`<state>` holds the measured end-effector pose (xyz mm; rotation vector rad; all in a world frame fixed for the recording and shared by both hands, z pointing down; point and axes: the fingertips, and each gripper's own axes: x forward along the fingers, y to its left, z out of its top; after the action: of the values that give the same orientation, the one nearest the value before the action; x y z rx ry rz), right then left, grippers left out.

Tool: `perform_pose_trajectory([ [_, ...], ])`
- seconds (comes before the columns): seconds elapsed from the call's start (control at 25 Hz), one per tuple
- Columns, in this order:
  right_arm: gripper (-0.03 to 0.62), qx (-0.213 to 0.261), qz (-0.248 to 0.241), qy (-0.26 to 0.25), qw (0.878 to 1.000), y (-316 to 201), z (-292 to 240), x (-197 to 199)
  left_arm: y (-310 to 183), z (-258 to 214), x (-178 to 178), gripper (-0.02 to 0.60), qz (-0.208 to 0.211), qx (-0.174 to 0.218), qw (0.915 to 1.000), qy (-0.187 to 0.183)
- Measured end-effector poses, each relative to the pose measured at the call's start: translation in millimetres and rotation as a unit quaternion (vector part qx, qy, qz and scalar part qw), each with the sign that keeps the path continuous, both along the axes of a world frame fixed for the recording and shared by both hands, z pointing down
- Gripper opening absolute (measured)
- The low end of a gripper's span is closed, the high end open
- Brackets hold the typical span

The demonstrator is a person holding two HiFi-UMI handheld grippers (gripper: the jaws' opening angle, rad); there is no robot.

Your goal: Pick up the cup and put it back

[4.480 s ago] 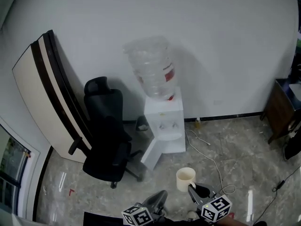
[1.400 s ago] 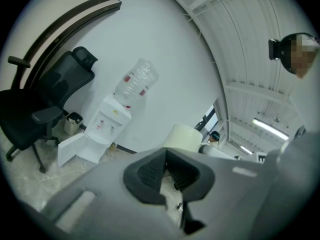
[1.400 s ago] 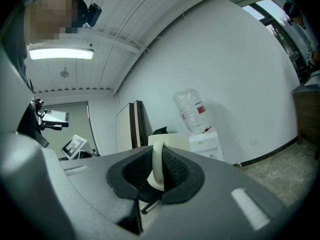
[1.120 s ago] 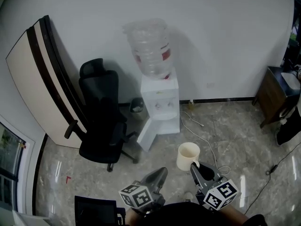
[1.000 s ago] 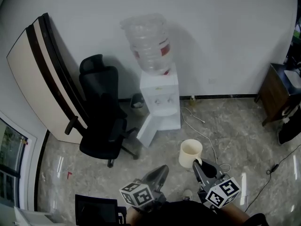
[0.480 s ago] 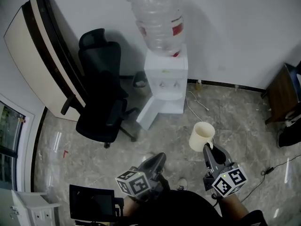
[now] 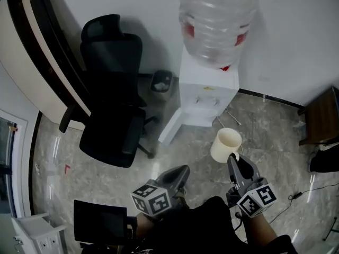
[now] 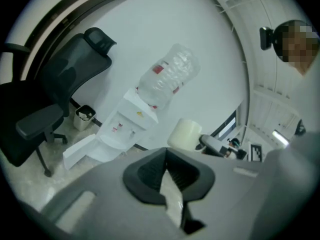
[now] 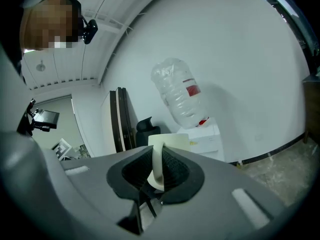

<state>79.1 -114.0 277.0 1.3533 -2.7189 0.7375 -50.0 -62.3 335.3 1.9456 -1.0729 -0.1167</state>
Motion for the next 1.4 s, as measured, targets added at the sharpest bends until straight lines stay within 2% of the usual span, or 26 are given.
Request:
perform_pose_trajectory([
  [0.12, 0.044, -0.004, -0.011, 0.005, 1.000, -36, 17, -26, -22, 23, -16, 0.005, 0.009, -0.022, 0.9997, -0.004],
  [0.28, 0.044, -0.020, -0.037, 0.015, 0.999, -71, 47, -44, -41, 48, -23, 0.005, 0.002, -0.051, 0.9987, 0.003],
  [0.4, 0.044, -0.018, -0.074, 0.025, 0.997, -91, 70, -50, -50, 71, -15, 0.005, -0.013, -0.076, 0.9971, 0.003],
  [0.48, 0.044, -0.009, -0.116, 0.018, 0.993, -106, 84, -55, -60, 84, -4, 0.005, -0.036, -0.084, 0.9958, 0.007],
  [0.6, 0.044, -0.004, -0.195, 0.043, 0.980, -120, 127, -54, -69, 109, 21, 0.005, -0.065, -0.092, 0.9936, 0.002],
  [0.68, 0.044, -0.019, -0.242, 0.048, 0.969, -126, 162, -52, -71, 131, 42, 0.005, -0.082, -0.104, 0.9912, -0.003],
  [0.88, 0.044, -0.049, -0.359, 0.052, 0.930, -123, 266, -60, -76, 203, 72, 0.005, -0.121, -0.120, 0.9854, 0.001],
  [0.96, 0.044, -0.048, -0.387, 0.058, 0.919, -119, 309, -63, -83, 233, 78, 0.005, -0.118, -0.117, 0.9861, 0.007],
  [1.0, 0.044, -0.052, -0.390, 0.060, 0.917, -120, 332, -65, -89, 248, 79, 0.005, -0.112, -0.110, 0.9875, 0.008],
  [1.08, 0.044, -0.068, -0.372, 0.064, 0.923, -127, 382, -67, -102, 278, 79, 0.005, -0.097, -0.092, 0.9909, 0.009],
  [1.2, 0.044, -0.090, -0.313, 0.069, 0.943, -147, 464, -68, -120, 334, 74, 0.005, -0.074, -0.059, 0.9955, 0.003],
  [1.28, 0.044, -0.093, -0.279, 0.071, 0.953, -162, 513, -71, -131, 373, 71, 0.005, -0.058, -0.035, 0.9977, -0.002],
  [1.4, 0.044, -0.085, -0.248, 0.082, 0.962, -195, 578, -77, -151, 422, 69, 0.005, -0.039, 0.002, 0.9992, 0.005],
])
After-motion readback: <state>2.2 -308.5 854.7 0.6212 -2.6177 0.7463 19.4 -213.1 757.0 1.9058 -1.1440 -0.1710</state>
